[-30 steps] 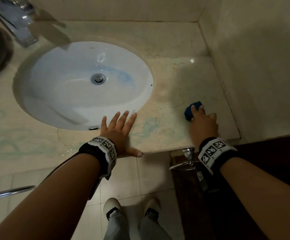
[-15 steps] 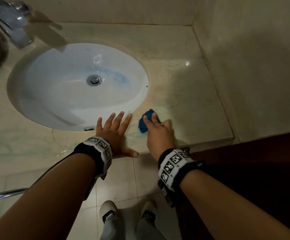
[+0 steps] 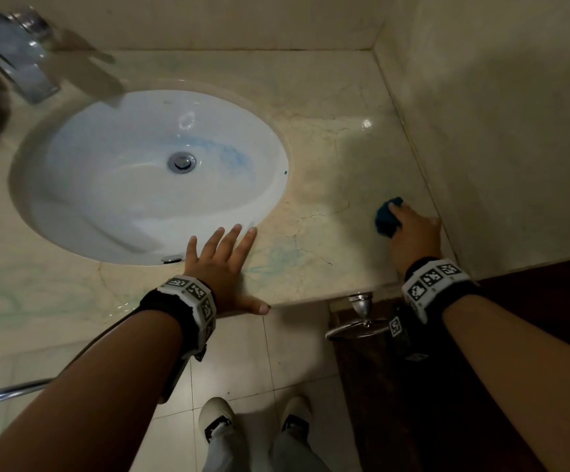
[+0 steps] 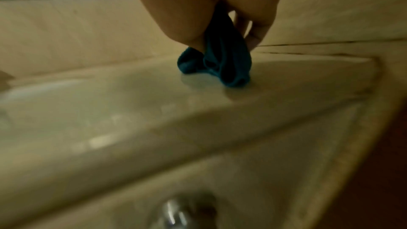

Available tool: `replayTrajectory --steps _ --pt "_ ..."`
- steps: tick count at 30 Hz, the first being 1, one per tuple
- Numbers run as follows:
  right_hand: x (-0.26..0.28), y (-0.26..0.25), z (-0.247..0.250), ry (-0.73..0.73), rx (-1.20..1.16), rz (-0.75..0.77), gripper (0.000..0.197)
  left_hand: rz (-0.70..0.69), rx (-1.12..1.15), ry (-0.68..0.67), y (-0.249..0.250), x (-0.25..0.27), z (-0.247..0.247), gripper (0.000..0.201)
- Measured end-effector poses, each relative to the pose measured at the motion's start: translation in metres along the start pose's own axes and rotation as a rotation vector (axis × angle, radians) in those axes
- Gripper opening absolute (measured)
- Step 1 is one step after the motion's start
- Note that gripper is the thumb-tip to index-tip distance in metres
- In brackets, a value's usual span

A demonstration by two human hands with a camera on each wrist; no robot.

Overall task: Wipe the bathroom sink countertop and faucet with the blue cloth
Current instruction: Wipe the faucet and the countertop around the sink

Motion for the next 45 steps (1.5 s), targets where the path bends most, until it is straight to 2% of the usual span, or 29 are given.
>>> replayTrajectory --steps 6,11,15,20,23,27,30,31,35,37,45 --pt "0.029 -0.009 -0.018 -0.111 0.17 -0.048 0.067 0.002 -0.002 -0.006 0.0 -0.001 -0.001 0.134" --pt "0.046 -0.048 -0.036 -0.206 0.357 0.086 0.068 0.0 -0.004 -0.016 0.0 -0.001 -0.001 0.133" --pt "0.067 -0.081 -0.046 -0.236 0.271 0.126 0.066 -0.002 -0.001 -0.029 0.0 0.0 -0.001 0.132" --pt "0.074 -0.112 -0.063 -0.289 0.352 0.172 0.069 -0.005 -0.014 -0.037 0.0 0.0 -0.001 0.131" --pt "0.077 -0.13 -0.07 -0.304 0.345 0.197 0.064 0.001 -0.032 -0.014 0.001 0.001 0.0 0.13" --pt "0.077 -0.147 -0.068 -0.325 0.197 0.208 0.053 0.04 -0.06 -0.055 0.0 0.005 0.0 0.128" --pt "0.069 -0.142 -0.052 -0.368 -0.096 0.207 0.051 0.057 -0.04 -0.073 -0.005 0.01 -0.001 0.121" --pt "0.066 -0.139 -0.045 -0.362 -0.131 0.233 0.053 0.052 -0.037 -0.06 -0.009 0.014 -0.001 0.117" --pt "0.066 -0.136 -0.046 -0.46 0.097 0.427 0.059 0.096 -0.018 -0.034 -0.044 0.03 -0.004 0.111" --pt "0.074 -0.138 -0.058 -0.504 0.106 0.484 0.057 0.109 -0.007 -0.022 -0.055 0.033 -0.006 0.109" --pt "0.099 -0.164 -0.094 -0.397 0.109 0.435 0.065 0.09 0.008 0.009 -0.055 0.032 -0.01 0.106"
Point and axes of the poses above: each hand's wrist, its own x-axis away from the middle knuckle, its own z-axis out of the back of the hand, y = z × x, the point moved 9 cm from there along -x, towards the middle knuckle, and after that the axes turned 12 degrees about z, right-handed, at the moved point
